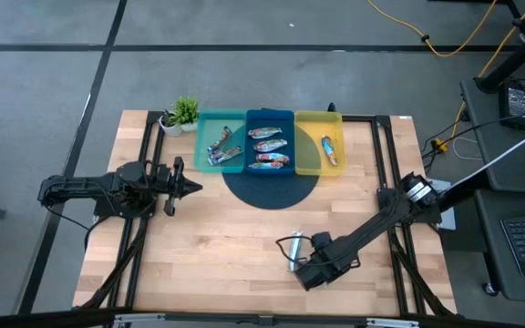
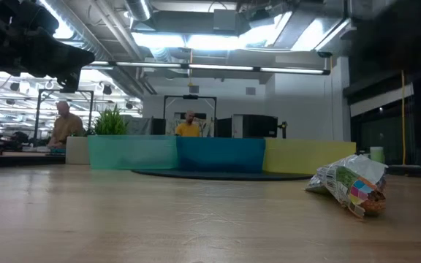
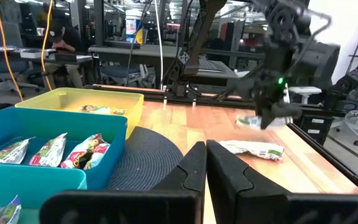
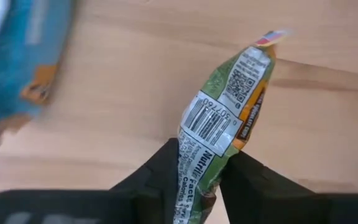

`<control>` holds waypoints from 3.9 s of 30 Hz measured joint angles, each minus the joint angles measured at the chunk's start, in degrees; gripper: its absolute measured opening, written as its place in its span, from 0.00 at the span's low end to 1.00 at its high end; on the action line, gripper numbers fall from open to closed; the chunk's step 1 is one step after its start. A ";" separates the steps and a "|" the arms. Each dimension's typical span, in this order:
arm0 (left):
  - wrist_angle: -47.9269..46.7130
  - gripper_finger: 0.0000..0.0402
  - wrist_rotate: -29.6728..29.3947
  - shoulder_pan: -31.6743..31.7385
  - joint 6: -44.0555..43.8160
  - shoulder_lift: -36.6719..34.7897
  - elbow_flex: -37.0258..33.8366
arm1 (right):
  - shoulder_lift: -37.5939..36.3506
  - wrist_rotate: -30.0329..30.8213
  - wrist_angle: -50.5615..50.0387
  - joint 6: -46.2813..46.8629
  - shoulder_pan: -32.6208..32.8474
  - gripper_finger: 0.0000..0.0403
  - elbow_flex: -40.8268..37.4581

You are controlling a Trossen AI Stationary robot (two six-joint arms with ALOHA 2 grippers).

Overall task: Pick and place Granola Bars by type
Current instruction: Put the right yellow granola bar into the yellow bin, then put the yellow granola bar into the yellow bin

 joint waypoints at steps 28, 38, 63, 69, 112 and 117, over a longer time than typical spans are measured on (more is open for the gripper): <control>0.00 0.02 -0.01 0.00 0.00 0.00 -0.01 | -14.79 15.19 -27.88 -30.33 -13.97 0.25 15.03; 0.00 0.01 0.00 0.00 0.00 0.00 -0.02 | -17.66 15.73 -26.88 -65.38 -33.49 0.25 15.01; 0.00 0.01 -0.02 0.00 0.00 0.02 -0.02 | -17.95 4.63 -3.35 -108.27 -69.46 0.25 4.73; 0.00 0.02 0.00 0.00 0.00 0.02 -0.02 | -17.95 4.61 -1.92 -111.45 -72.04 0.25 4.39; 0.00 0.02 0.00 0.00 0.00 0.02 -0.01 | 2.53 5.10 9.65 -113.86 -77.35 0.27 4.39; 0.00 0.01 0.00 0.00 0.00 0.00 -0.02 | 2.53 5.11 9.61 -114.84 -77.35 0.36 4.39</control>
